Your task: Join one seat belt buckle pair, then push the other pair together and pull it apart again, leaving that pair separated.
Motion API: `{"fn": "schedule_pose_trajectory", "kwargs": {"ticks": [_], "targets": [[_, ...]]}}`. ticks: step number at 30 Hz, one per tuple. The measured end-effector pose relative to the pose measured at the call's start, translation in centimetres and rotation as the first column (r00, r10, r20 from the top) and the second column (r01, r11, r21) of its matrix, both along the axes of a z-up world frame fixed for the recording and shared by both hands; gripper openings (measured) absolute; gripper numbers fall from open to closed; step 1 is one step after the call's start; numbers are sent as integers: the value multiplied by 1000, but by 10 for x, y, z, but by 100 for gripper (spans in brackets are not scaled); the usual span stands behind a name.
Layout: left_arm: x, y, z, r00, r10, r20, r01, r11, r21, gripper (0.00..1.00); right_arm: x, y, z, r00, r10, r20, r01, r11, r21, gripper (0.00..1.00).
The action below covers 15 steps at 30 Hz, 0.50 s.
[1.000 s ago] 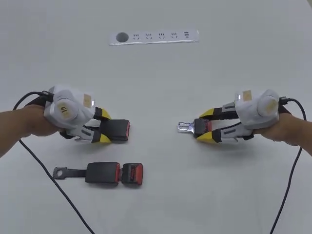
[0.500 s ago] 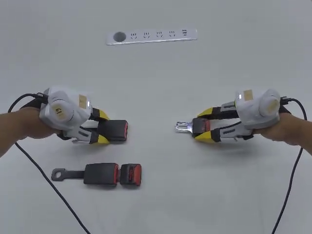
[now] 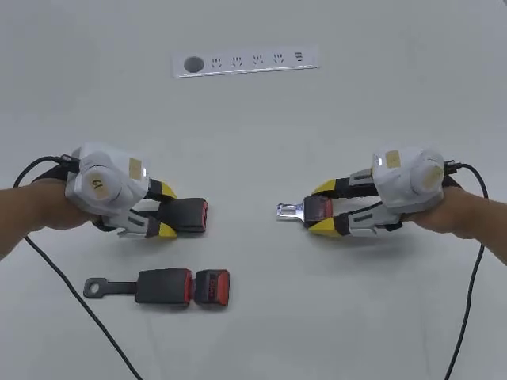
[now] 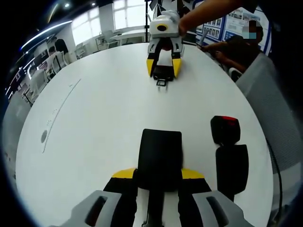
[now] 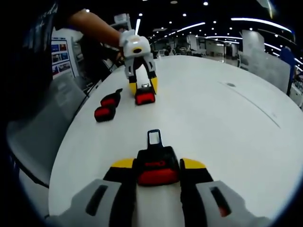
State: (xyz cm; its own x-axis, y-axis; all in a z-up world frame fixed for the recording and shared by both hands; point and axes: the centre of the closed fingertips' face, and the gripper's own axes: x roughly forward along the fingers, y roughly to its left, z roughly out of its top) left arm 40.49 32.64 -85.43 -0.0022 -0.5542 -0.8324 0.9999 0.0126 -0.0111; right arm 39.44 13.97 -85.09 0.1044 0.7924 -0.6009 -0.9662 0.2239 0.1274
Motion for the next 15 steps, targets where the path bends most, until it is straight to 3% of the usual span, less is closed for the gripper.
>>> {"fn": "schedule_pose_trajectory", "kwargs": {"ticks": [15], "targets": [[0, -2, 0, 1000, 3, -1, -3, 1000, 17, 34, 3, 42, -2, 1000, 20, 5, -20, 998, 51, 36]]}}
